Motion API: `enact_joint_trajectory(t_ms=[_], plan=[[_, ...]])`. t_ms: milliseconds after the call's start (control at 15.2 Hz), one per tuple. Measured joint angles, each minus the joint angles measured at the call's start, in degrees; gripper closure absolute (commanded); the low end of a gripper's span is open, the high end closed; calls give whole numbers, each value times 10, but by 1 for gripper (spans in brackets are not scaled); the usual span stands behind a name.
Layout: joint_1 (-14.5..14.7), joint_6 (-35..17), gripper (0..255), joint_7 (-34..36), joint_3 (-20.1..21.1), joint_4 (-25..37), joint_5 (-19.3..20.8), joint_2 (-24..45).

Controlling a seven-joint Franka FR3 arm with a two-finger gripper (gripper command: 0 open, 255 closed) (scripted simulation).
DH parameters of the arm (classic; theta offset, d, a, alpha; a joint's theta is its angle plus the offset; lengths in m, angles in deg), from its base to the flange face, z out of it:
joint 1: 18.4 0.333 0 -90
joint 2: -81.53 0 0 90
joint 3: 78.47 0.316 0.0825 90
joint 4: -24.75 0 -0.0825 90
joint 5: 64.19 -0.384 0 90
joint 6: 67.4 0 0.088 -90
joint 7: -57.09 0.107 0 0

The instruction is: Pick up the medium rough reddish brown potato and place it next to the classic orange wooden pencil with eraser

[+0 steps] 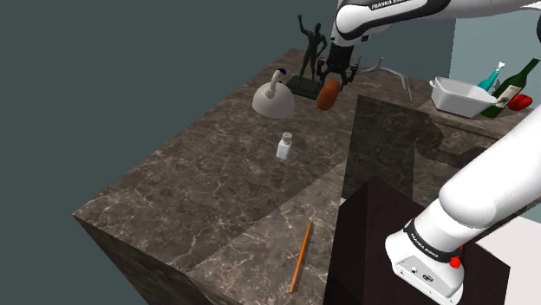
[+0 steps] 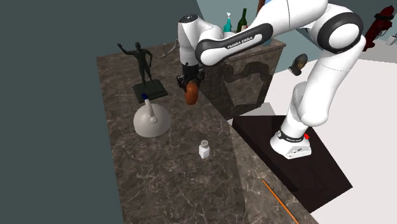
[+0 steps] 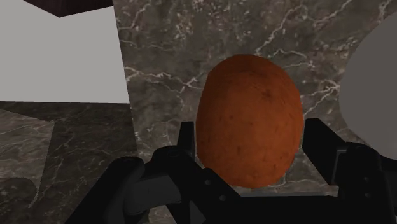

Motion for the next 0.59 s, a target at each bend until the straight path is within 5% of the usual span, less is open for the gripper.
enact_joint_trajectory(t_ms=[594], plan=[[44,10,255,86,51,-92,-16,-91]])
